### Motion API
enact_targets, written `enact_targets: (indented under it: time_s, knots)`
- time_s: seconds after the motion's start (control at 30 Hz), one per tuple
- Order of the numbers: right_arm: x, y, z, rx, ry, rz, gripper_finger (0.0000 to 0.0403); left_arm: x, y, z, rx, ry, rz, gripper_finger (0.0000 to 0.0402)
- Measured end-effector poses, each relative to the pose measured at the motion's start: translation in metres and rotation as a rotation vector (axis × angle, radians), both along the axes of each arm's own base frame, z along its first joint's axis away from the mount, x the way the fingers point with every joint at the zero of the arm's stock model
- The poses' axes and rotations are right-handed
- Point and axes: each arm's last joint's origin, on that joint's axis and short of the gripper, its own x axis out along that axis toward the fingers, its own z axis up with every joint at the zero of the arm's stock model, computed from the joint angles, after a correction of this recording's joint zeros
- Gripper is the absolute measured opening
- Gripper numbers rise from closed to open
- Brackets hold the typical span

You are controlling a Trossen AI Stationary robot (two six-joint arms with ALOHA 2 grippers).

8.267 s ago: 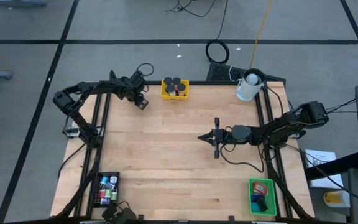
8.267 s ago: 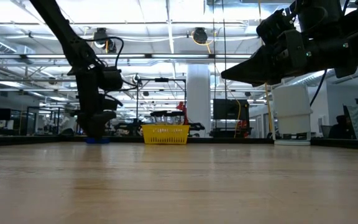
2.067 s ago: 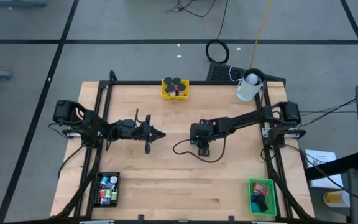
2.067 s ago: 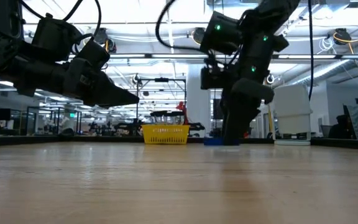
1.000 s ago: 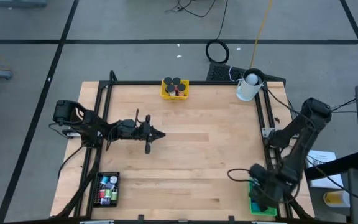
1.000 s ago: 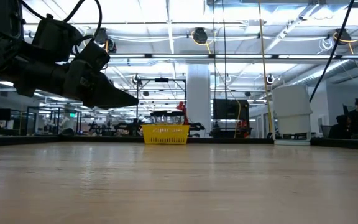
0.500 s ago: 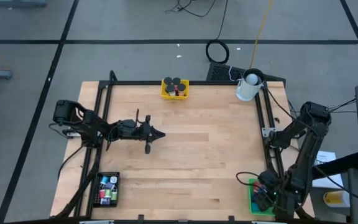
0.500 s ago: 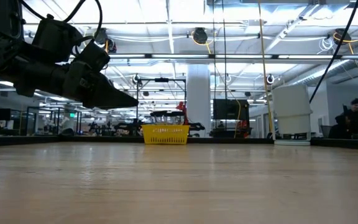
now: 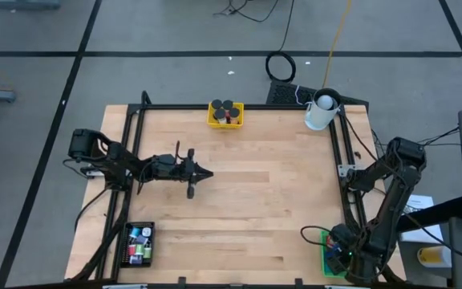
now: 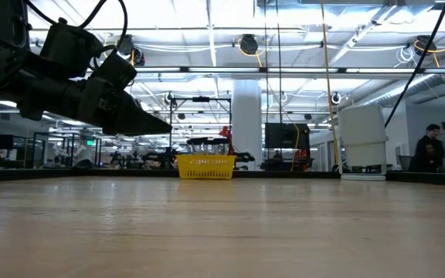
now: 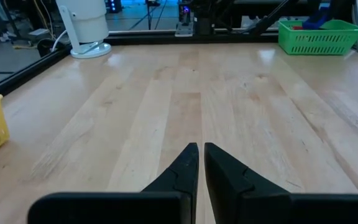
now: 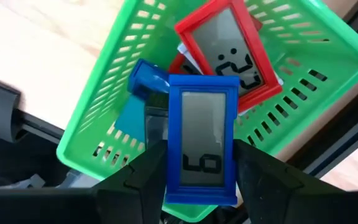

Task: Pick & Place Office items
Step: Put the dark blue digital timer into the green bin, then return to Home Position

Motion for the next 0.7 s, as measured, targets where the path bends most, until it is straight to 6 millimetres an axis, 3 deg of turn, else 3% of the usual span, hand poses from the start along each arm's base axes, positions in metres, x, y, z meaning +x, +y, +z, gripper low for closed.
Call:
enact_targets:
  time_s: [0.47, 0.7]
  knots:
    - [0.000, -0.001, 0.001, 0.013, 0.022, 0.019, 0.0227, 0.000, 0.000, 0.000, -0.001, 0.000, 0.000, 0.0035]
    - [0.008, -0.013, 0.008, 0.011, 0.000, 0.114, 0.0167, 0.000, 0.001, 0.001, -0.009, -0.007, 0.022, 0.0035]
